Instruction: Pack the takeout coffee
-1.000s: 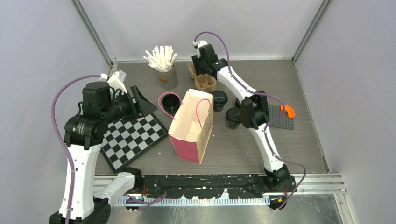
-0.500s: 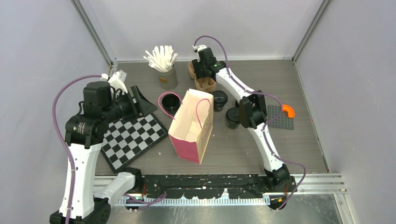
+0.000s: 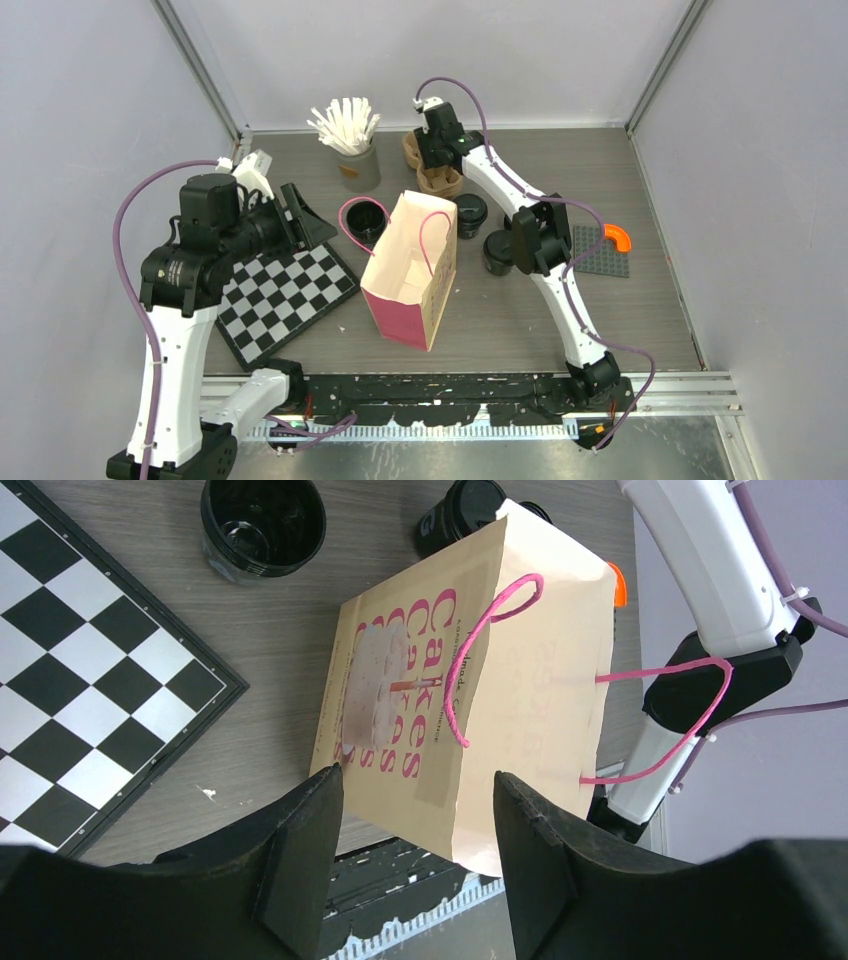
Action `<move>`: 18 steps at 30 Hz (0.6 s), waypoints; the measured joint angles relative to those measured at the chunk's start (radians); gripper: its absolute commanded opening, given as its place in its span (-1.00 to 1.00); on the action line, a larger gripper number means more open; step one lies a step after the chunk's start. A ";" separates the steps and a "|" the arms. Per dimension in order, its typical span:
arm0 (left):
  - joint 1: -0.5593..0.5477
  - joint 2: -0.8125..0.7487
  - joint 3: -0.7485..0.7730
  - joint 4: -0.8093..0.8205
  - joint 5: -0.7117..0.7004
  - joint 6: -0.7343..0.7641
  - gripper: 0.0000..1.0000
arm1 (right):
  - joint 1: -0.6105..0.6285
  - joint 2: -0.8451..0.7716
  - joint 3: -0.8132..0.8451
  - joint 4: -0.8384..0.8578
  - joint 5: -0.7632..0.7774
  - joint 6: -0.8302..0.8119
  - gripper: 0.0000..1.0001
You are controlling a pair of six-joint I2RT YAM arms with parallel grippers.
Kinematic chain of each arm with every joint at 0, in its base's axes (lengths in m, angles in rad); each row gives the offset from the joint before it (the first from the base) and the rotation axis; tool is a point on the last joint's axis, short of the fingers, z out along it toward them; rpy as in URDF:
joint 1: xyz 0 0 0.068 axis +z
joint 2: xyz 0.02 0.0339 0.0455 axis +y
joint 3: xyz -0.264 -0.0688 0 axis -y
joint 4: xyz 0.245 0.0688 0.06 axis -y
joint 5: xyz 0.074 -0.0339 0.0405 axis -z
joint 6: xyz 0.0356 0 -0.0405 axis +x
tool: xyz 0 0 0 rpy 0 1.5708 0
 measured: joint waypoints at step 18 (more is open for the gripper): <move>0.000 0.003 -0.013 0.002 0.000 -0.021 0.17 | 0.000 0.000 0.000 0.002 0.000 0.004 -0.15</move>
